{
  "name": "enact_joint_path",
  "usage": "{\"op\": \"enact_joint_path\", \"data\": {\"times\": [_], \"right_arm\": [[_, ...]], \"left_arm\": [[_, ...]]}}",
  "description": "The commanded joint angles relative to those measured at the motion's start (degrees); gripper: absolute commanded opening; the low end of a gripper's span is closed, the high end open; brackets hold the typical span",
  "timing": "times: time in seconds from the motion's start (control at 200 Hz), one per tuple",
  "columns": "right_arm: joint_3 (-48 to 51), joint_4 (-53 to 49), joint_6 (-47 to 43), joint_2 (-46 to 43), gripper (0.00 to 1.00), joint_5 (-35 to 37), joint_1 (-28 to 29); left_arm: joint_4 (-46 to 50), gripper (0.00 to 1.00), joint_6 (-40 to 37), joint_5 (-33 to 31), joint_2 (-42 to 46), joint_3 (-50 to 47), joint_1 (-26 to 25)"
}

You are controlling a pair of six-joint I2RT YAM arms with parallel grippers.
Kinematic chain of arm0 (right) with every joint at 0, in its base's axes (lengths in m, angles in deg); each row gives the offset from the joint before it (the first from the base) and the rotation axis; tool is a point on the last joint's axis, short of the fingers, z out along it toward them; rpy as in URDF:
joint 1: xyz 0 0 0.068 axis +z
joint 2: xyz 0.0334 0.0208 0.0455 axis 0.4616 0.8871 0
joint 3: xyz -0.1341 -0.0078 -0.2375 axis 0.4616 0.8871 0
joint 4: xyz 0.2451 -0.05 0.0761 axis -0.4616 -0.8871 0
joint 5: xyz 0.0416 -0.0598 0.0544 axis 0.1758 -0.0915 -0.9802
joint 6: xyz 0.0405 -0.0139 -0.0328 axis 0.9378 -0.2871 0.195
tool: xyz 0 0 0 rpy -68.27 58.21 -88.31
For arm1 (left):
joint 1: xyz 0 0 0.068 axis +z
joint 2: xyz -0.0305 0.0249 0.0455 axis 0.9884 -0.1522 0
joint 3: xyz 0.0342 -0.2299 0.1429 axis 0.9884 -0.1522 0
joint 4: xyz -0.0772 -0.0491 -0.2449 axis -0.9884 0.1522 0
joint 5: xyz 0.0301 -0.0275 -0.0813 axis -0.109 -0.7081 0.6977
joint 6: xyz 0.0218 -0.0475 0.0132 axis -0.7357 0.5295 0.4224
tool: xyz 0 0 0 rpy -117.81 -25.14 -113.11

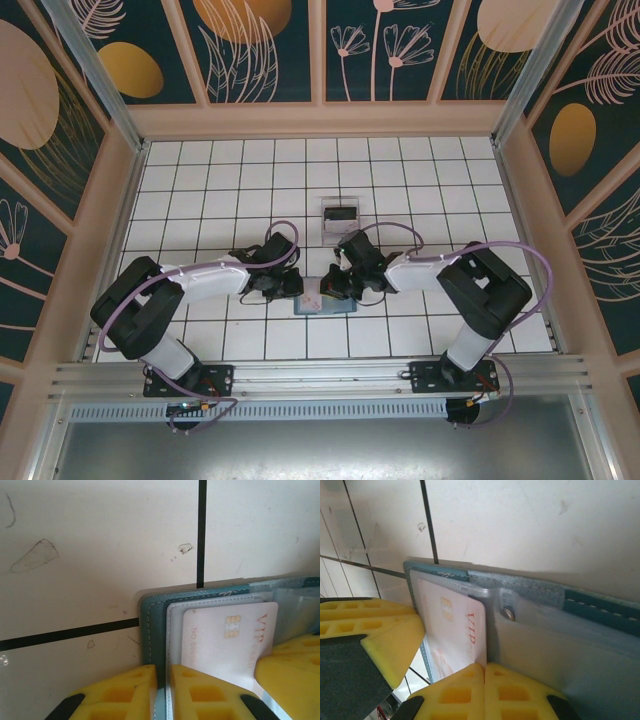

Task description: Take the credit cards out of the card holder

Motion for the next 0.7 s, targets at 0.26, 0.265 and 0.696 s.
{"op": "enact_joint_path", "data": {"times": [0.26, 0.265, 0.696], "right_arm": [[2.52, -1.21, -0.41, -4.13, 0.00, 0.24, -0.56], [2.53, -1.26, -0.44, -4.18, 0.00, 0.23, -0.61], [5.35, -4.67, -1.48, -9.53, 0.00, 2.28, -2.19]], "left_arm": [[3.73, 0.19, 0.02, -2.48, -3.48, -2.11, -0.65], [3.74, 0.19, 0.04, -2.44, -3.48, -2.16, -0.65], [4.27, 0.18, -0.20, -2.90, -3.35, -2.03, -0.65]]}}
